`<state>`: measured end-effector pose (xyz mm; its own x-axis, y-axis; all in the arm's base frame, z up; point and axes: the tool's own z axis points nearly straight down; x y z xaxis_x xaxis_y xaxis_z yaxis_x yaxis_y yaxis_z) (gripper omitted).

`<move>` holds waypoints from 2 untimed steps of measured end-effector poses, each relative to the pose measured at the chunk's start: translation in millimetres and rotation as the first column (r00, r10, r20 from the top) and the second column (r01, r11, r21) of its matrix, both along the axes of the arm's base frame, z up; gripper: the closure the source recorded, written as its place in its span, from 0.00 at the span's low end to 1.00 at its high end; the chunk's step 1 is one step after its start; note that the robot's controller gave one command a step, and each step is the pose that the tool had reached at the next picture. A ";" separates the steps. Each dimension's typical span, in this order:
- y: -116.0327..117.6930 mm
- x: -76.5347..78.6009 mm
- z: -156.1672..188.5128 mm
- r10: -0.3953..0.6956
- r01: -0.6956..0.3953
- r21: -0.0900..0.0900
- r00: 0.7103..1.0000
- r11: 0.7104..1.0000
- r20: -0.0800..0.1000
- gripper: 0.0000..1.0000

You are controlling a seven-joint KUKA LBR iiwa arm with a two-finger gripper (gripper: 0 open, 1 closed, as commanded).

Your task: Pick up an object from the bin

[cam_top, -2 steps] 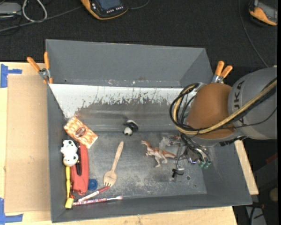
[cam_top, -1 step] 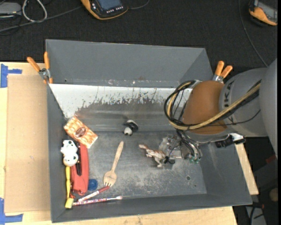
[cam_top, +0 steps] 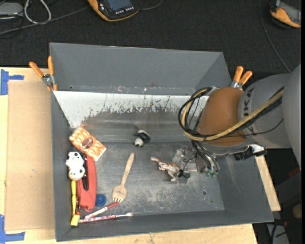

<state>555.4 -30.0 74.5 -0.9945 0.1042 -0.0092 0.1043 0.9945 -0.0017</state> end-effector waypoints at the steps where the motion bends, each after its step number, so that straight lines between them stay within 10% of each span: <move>1: -11.0 -9.1 76.8 0.035 -0.035 0.000 0.999 0.999 -0.005 1.00; 2: -14.2 -13.7 152.8 0.024 -0.024 0.001 1.000 1.000 -0.008 1.00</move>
Offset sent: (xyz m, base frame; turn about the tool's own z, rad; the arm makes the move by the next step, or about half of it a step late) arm -0.0244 -0.0185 0.3131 0.0263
